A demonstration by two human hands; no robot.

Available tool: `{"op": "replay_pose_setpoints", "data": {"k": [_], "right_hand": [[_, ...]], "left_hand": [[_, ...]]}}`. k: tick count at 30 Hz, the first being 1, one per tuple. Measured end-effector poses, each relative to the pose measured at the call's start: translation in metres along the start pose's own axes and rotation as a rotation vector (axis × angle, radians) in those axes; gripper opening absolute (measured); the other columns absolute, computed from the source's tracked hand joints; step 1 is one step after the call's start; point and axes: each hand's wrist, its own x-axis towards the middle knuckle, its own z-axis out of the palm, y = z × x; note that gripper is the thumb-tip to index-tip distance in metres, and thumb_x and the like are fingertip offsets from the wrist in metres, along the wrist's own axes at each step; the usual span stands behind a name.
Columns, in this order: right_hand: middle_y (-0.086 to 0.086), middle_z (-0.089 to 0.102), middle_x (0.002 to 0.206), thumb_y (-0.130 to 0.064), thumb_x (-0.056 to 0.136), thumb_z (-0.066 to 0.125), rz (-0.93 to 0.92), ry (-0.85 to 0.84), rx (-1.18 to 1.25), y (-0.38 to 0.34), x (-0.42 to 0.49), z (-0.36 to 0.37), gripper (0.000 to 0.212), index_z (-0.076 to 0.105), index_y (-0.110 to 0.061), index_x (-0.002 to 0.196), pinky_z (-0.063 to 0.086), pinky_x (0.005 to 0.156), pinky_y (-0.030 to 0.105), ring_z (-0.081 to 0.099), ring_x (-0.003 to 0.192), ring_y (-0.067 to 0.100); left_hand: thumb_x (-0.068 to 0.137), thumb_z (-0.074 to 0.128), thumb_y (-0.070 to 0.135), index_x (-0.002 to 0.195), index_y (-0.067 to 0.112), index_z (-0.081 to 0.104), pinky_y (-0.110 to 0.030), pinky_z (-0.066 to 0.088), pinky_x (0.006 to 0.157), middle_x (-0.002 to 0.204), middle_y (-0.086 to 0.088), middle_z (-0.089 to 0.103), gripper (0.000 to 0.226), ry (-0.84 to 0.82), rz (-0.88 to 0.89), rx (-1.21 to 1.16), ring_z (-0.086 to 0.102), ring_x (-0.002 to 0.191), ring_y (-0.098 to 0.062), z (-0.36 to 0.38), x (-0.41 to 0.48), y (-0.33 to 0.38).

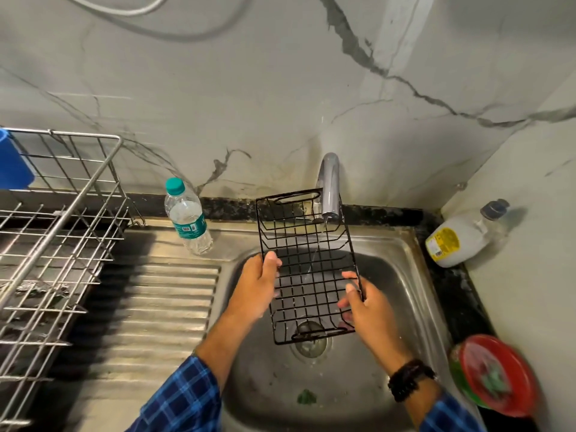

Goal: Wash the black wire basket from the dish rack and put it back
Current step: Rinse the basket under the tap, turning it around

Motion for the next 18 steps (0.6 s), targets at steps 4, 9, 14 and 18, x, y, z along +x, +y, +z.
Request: {"op": "replay_pose_setpoints", "data": {"k": [4,9,14,18], "right_hand": [[0.003,0.069,0.088,-0.041,0.103,0.045,-0.037,0.034,0.042,0.002,-0.014,-0.003,0.026,0.060,-0.033,0.122,0.054,0.056,0.017,0.069,0.081,0.013],[-0.004,0.067,0.103,-0.040,0.102,0.048,-0.016,-0.052,0.003,0.004,-0.020,-0.004,0.020,0.060,-0.036,0.118,0.061,0.066,0.027,0.069,0.091,0.014],[-0.007,0.063,0.109,-0.022,0.103,0.049,-0.041,-0.083,-0.208,0.002,-0.010,-0.007,0.015,0.061,-0.026,0.111,0.052,0.067,0.028,0.060,0.085,0.007],[-0.004,0.066,0.092,-0.041,0.104,0.040,-0.012,0.018,-0.437,-0.004,0.014,-0.005,0.027,0.061,-0.024,0.100,0.049,0.066,0.030,0.059,0.076,0.006]], "left_hand": [[0.103,0.047,0.039,0.140,0.015,0.042,-0.036,0.046,0.105,0.124,0.001,0.058,0.044,0.096,0.002,-0.036,0.057,0.113,-0.019,-0.012,0.003,0.000],[0.084,0.052,0.074,0.137,0.028,0.052,-0.047,0.052,0.102,0.133,0.007,0.061,0.070,-0.017,-0.093,-0.149,0.059,0.119,-0.012,-0.025,0.019,0.002],[0.099,0.038,0.062,0.098,0.017,0.068,-0.045,0.062,0.070,0.093,-0.003,0.076,0.054,0.149,-0.019,0.117,0.073,0.077,-0.019,-0.026,0.028,0.015],[0.099,0.036,0.063,0.084,0.016,0.061,-0.047,0.063,0.066,0.076,-0.002,0.069,0.055,0.143,-0.015,0.206,0.072,0.059,-0.020,-0.020,0.018,0.013]]}}
